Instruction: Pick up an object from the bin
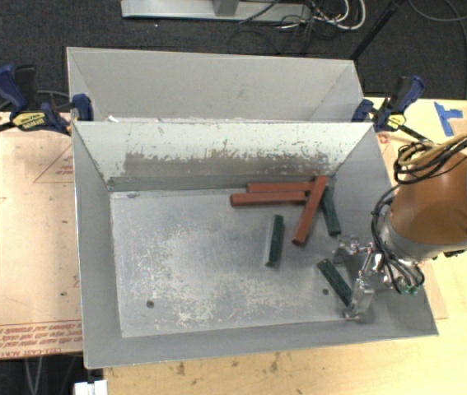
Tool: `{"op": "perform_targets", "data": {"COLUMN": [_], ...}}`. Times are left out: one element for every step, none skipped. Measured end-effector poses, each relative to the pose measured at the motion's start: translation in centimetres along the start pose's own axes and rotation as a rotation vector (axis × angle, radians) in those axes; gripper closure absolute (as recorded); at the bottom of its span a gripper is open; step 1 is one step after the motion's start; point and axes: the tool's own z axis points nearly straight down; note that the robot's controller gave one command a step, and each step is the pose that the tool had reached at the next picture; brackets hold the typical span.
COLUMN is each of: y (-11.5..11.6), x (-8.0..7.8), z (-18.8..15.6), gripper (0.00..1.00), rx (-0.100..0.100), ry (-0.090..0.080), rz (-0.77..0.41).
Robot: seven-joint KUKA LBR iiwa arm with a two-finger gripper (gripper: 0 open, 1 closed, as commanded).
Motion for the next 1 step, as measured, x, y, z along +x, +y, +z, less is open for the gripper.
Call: {"op": "perform_targets", "data": {"y": [0.26], "x": [-0.13], "z": [-0.03], "gripper": [1.0], "rx": [-0.002], "ry": [-0.002], "rz": [-0.002]}}
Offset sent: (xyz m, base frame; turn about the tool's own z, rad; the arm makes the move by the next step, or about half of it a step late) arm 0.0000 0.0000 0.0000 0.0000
